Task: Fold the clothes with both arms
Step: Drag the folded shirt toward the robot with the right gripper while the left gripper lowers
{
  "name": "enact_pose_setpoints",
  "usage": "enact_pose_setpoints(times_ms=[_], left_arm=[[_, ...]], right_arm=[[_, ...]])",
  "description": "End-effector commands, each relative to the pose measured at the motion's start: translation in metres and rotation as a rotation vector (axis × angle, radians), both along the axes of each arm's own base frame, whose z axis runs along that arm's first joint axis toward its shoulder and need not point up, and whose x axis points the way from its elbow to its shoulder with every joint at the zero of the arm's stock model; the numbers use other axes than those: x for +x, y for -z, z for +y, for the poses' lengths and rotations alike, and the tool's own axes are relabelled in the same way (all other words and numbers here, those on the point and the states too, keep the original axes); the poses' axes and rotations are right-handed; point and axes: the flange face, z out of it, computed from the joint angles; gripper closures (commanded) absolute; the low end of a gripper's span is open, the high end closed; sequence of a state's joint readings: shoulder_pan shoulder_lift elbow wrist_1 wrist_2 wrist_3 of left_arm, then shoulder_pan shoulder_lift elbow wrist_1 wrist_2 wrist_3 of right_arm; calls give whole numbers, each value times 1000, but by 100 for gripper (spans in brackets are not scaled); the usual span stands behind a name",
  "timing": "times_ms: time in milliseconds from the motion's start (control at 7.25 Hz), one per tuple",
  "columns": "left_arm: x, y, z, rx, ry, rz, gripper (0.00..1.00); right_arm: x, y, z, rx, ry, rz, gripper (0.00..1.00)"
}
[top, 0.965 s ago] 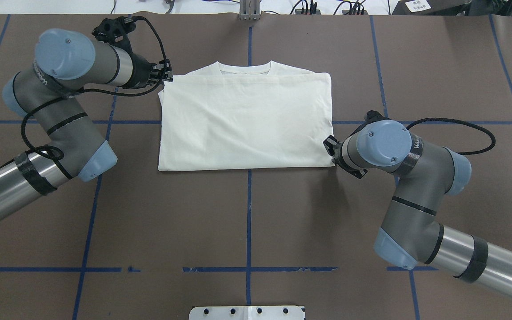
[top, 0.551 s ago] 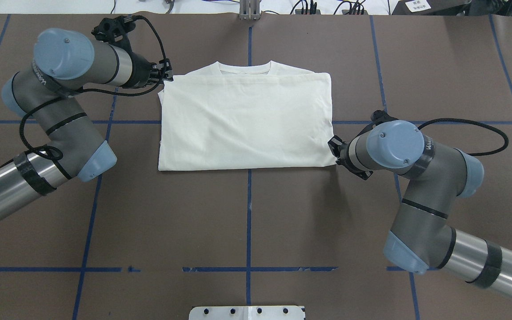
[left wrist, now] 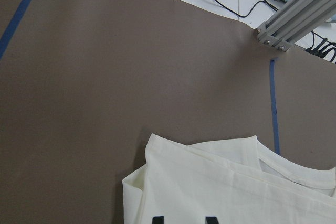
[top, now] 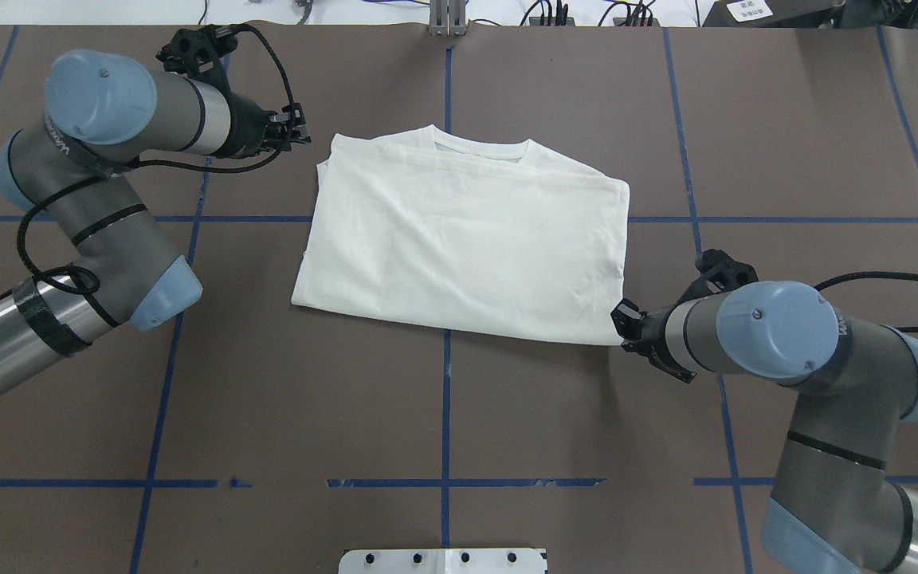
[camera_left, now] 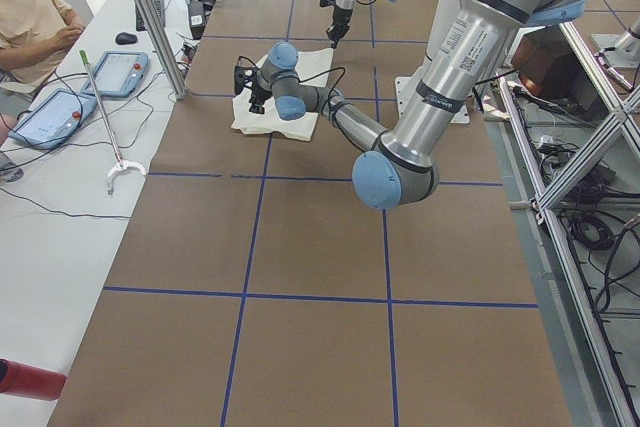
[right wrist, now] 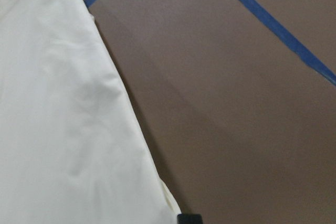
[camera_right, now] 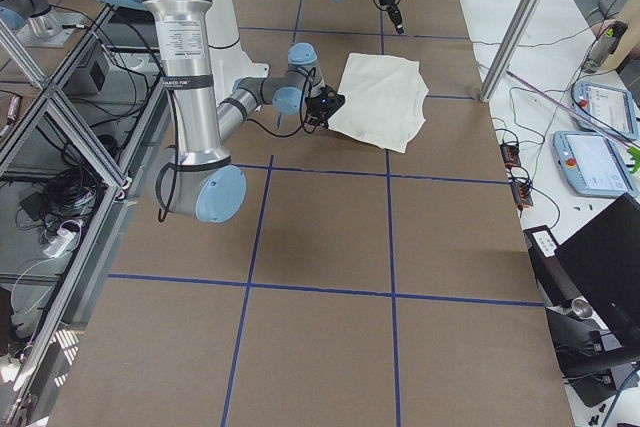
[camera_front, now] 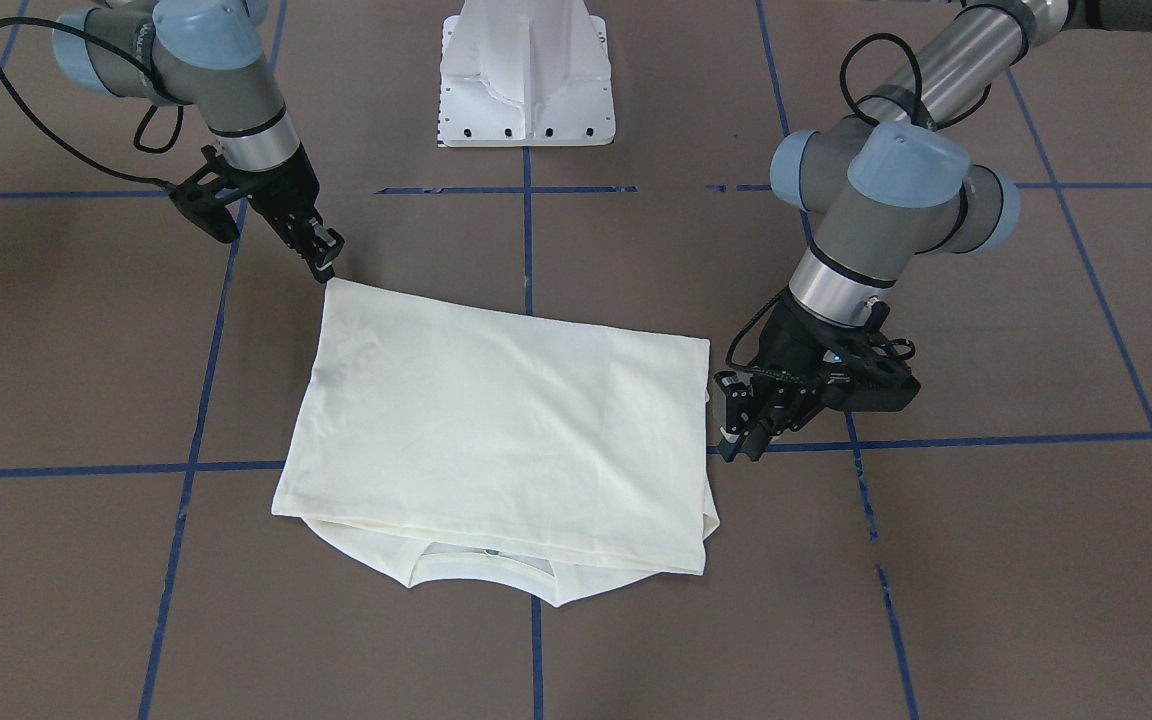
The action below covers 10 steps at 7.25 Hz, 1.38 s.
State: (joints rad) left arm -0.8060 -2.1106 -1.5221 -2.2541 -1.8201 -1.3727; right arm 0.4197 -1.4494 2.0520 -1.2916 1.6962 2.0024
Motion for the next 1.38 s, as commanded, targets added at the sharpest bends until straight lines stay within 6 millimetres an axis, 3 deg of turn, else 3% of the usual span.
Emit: enact_pose_setpoints(times_ms=[0,138,276,414,551,689,827,965,1103,1241], left_arm=[[-3,15,27,-72,-55,94,61],[-3,12,60,-148,-101,155,59],[8,14,87,-178,-128,177,56],[10,2,104,-198,-144,174,52],[23,2,123,-260,-151,195,45],[50,9,160,-329,-175,227,41],[79,11,192,-372,-149,240,41],[104,3,213,-417,-134,189,41],[126,-6,231,-433,-131,125,42],[131,-10,233,-442,-115,90,43]], right_arm=[[12,4,107,-45,172,-23,100],[-2,7,156,-59,274,-28,100],[-5,9,190,-66,348,-29,100],[-8,8,220,-65,408,-21,61],[-9,13,229,-54,415,-33,1],[-6,17,222,-51,394,-41,0],[6,20,186,-46,312,-49,0],[26,23,134,-34,191,-58,0],[43,25,98,-25,102,-64,0],[48,27,80,-20,61,-69,0]])
